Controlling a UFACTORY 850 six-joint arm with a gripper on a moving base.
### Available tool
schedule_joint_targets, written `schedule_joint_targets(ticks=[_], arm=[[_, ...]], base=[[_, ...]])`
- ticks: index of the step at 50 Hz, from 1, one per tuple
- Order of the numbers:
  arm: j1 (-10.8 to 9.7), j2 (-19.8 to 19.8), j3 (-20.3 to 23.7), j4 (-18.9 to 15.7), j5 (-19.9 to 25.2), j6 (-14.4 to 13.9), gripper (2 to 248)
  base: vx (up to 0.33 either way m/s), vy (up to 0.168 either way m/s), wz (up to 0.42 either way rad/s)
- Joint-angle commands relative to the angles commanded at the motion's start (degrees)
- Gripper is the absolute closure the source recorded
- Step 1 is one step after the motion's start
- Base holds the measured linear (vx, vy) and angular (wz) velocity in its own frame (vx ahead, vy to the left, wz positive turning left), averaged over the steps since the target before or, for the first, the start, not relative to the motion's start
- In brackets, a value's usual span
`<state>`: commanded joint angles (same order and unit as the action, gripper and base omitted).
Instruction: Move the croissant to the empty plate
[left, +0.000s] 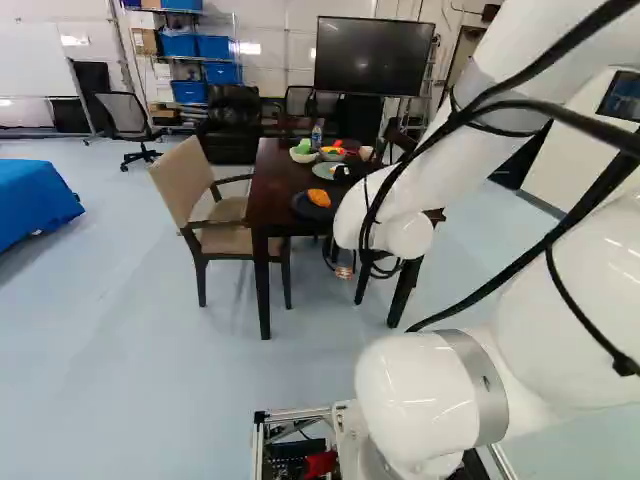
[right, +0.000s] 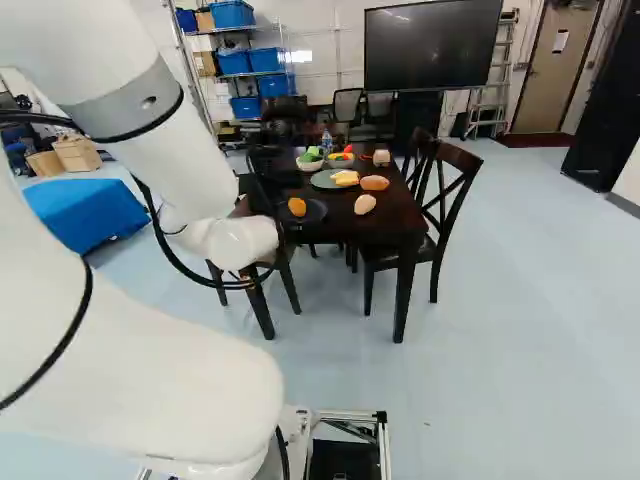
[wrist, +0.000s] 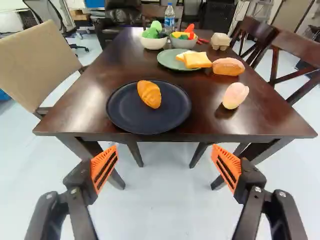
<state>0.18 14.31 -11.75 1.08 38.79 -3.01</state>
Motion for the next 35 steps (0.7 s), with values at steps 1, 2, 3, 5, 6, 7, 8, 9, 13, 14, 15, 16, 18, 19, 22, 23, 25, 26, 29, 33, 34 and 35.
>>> schedule_joint_targets(ticks=[1,2,3,5,6,7,8,9,13,14,15,16,18,19,22,23,25,26,29,33,34,35], arm=[[0.0,0.1,0.2,0.0,0.4,0.1,3],[0.0,0.1,0.4,-0.1,0.7,0.2,3],[0.0,0.2,0.7,-0.1,1.2,0.3,3],[0.0,0.3,1.1,-0.2,1.8,0.5,3],[0.0,0.3,1.3,-0.2,2.2,0.6,3],[0.0,0.4,1.5,-0.2,2.5,0.7,3],[0.0,0.4,1.7,-0.3,2.8,0.8,3],[-0.1,0.5,1.9,-0.3,3.2,0.9,3],[-0.1,0.7,2.7,-0.4,4.4,1.2,3],[-0.1,0.7,2.8,-0.5,4.7,1.3,3],[-0.1,0.8,3.0,-0.5,5.0,1.3,3],[-0.1,0.8,3.2,-0.5,5.3,1.4,3],[-0.1,0.9,3.5,-0.6,5.8,1.6,3],[-0.1,0.9,3.7,-0.6,6.1,1.6,3],[-0.1,1.0,4.1,-0.7,6.8,1.8,3],[-0.1,1.1,4.3,-0.7,7.1,1.9,3],[-0.1,1.1,4.5,-0.7,7.5,2.0,3],[-0.1,1.2,4.7,-0.7,7.7,2.1,3],[-0.1,1.3,5.0,-0.8,8.3,2.2,3],[-0.1,1.4,5.4,-0.9,9.0,2.4,3],[-0.1,1.4,5.5,-0.9,9.2,2.5,3],[-0.1,1.4,5.6,-0.9,9.4,2.5,3]], base=[[0.0,0.0,0.0],[0.0,0.0,0.0],[0.0,0.0,0.0],[0.0,0.0,0.0],[0.0,0.0,0.0],[0.0,0.0,0.0],[0.0,0.0,0.0],[0.0,0.0,0.0],[0.0,0.0,0.0],[0.0,0.0,0.0],[0.0,0.0,0.0],[0.0,0.0,0.0],[0.0,0.0,0.0],[0.0,0.0,0.0],[0.0,0.0,0.0],[0.0,0.0,0.0],[0.0,0.0,0.0],[0.0,0.0,0.0],[0.0,0.0,0.0],[0.0,0.0,0.0],[0.0,0.0,0.0],[0.0,0.0,0.0]])
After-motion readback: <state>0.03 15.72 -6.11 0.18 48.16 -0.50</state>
